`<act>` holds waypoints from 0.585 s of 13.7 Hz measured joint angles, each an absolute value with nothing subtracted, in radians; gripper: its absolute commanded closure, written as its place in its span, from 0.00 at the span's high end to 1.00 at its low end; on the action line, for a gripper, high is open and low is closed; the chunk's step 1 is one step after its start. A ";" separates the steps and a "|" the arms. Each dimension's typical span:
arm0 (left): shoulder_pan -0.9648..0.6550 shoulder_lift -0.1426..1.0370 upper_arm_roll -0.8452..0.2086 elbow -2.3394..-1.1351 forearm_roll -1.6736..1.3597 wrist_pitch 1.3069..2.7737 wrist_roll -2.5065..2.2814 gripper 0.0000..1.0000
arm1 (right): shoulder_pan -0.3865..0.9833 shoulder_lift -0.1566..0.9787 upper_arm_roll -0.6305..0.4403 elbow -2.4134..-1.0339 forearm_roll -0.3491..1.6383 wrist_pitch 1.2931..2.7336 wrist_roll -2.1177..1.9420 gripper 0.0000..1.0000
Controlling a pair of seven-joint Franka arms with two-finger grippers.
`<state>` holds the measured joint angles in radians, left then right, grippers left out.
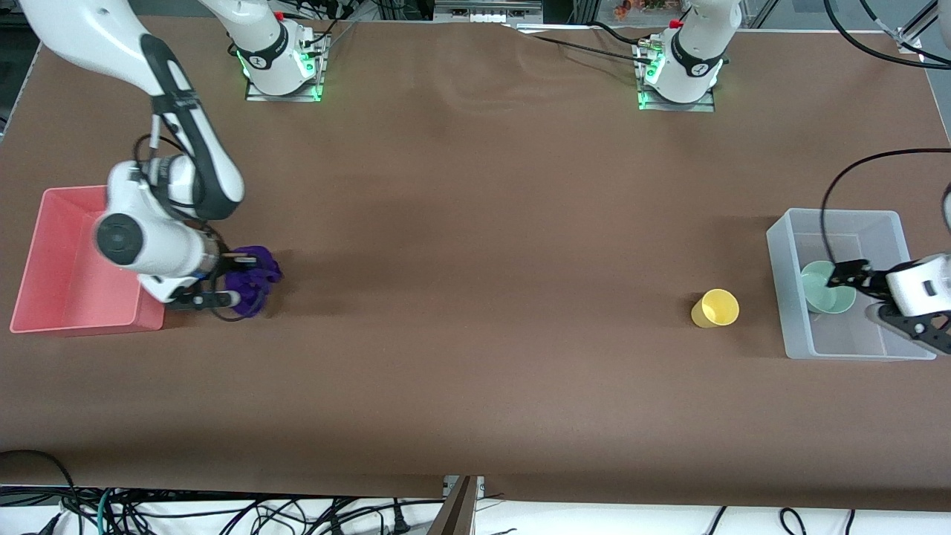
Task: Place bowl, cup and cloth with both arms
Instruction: 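Drop the cloth into the pink bin while the left gripper grasps the cup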
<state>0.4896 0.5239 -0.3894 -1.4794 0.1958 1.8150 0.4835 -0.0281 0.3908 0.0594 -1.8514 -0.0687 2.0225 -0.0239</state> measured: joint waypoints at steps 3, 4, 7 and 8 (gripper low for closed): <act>0.445 0.562 -0.434 -1.508 0.195 1.843 0.290 0.99 | -0.036 0.329 -0.065 -1.675 -0.075 1.730 -0.225 0.00; 0.433 0.584 -0.434 -1.523 0.195 1.869 0.261 0.95 | -0.038 0.317 -0.119 -1.630 -0.081 1.663 -0.314 0.00; 0.436 0.656 -0.430 -1.578 0.195 1.964 0.235 0.60 | -0.050 0.325 -0.282 -1.599 -0.104 1.630 -0.565 0.00; 0.440 0.676 -0.430 -1.584 0.195 1.983 0.230 0.48 | -0.059 0.342 -0.319 -1.603 -0.108 1.651 -0.633 0.00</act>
